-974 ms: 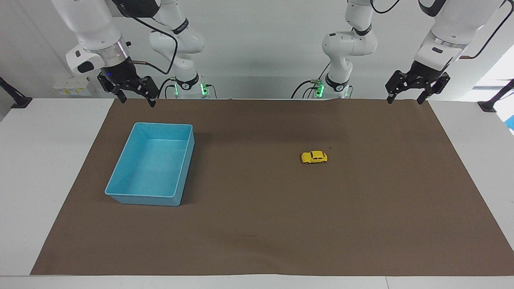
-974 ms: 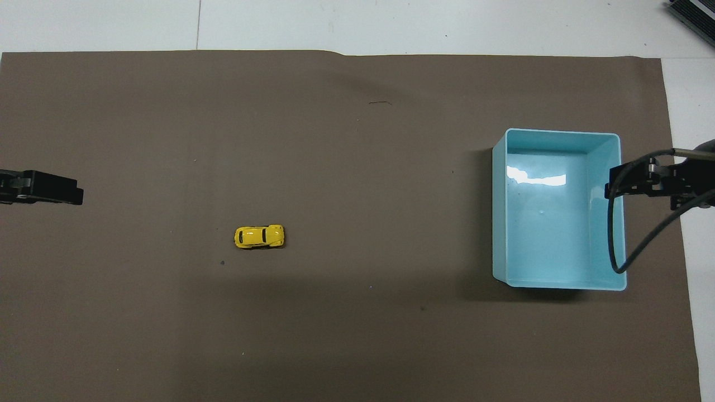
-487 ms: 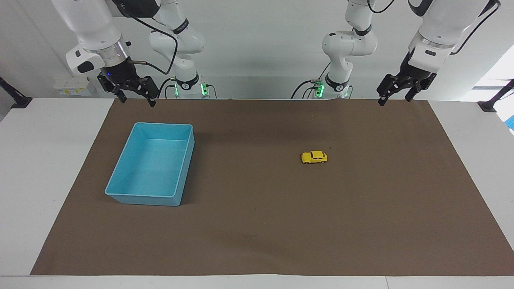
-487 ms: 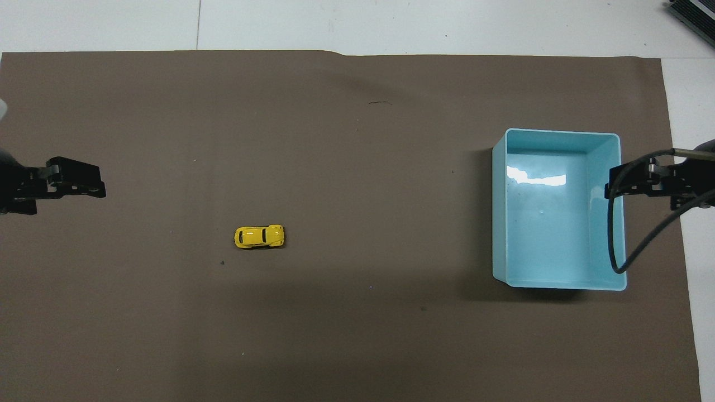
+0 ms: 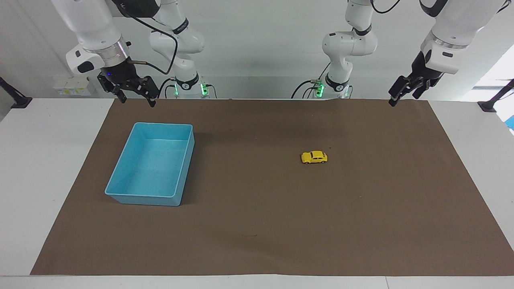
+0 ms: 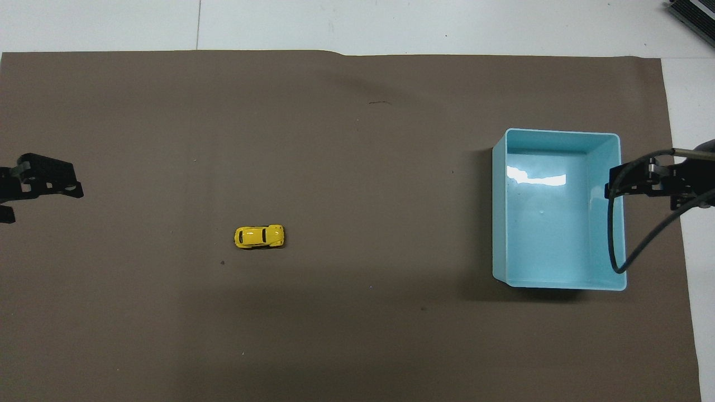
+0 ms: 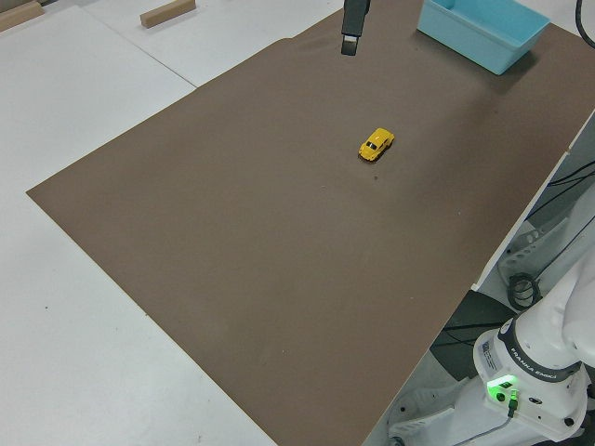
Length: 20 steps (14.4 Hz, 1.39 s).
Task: Wind up and store yellow beetle car
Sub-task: 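Reach the left gripper toward the yellow toy car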
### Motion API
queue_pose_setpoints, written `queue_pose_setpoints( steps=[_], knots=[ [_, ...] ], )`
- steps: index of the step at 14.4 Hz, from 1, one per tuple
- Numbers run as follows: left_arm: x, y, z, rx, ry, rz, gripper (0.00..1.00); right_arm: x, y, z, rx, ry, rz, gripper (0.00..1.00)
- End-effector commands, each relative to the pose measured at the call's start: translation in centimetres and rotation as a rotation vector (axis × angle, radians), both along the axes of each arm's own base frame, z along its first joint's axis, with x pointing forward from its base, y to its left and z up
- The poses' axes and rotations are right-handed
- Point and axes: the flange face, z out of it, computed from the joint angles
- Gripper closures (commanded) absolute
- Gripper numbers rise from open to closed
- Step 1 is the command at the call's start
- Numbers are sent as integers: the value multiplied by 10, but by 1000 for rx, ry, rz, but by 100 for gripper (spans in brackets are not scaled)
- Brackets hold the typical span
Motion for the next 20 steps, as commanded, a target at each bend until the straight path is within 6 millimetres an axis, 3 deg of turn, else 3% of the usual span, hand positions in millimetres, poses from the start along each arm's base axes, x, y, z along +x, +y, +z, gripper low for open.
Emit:
queue_pose_setpoints(
  steps=[1,8,12,19,20],
  knots=[
    [-9,-11,-23,-12,64,172,0,-3,-3,4,14,-3,12,0],
    [-3,-52,-105,-15,88,632,0,-3,-3,4,14,-3,12,0],
    [-1,-62,-122,-56,123,815,0,-3,-3,4,14,-3,12,0],
    [5,-92,-200,-83,79,1159,0,-3,-3,4,14,-3,12,0],
    [3,-116,-220,-53,109,1144,0,-3,-3,4,14,-3,12,0]
  ],
)
